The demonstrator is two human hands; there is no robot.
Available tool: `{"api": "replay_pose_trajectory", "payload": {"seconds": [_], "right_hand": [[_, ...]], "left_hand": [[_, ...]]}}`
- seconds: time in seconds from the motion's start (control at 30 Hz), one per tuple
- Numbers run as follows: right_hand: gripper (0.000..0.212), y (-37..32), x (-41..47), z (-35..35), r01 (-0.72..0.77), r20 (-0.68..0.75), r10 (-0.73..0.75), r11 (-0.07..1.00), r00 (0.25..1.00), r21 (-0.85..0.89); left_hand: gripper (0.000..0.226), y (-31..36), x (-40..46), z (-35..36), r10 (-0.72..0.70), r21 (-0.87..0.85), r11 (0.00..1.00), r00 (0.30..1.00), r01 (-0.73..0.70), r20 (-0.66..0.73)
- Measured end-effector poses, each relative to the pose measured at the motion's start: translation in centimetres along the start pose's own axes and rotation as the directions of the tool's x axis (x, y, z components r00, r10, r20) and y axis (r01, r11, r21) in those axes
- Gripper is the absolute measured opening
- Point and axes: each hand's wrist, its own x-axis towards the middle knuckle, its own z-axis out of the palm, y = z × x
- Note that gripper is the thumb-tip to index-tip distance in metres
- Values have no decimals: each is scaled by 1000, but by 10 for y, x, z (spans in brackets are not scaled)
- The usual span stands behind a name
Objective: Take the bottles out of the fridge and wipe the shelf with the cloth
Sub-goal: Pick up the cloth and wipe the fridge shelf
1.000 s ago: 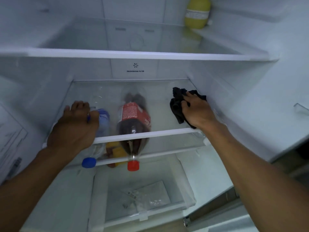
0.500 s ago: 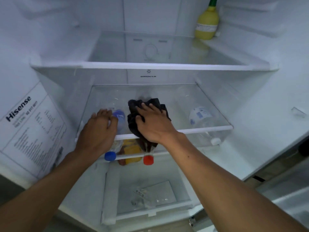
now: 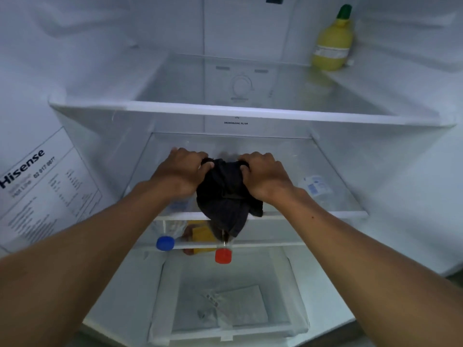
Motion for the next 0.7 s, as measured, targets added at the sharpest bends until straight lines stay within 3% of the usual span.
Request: {"api": "replay_pose_trajectory", "payload": {"seconds": [0.13,0.3,0.53,0.7], "right_hand": [[32,4,6,-6,7,32,-8,1000,999,15],[29,3,3,-18,-12,117,16,999,993,-39],[22,-1,-46,-22,42,86,-39,999,996,-28],[17,-13,-103,-30,3,35,-4,1000,999,4]], "left_hand": [[41,-3,12,-2,22,0,1000,999,-22,37],[17,2,-1,-4,-11,-38,999,999,12,43],[21,16,-76,-1,145,59,989,968,-136,-206],[19,19,-133,-5,176,21,984,961,-176,-214]]}}
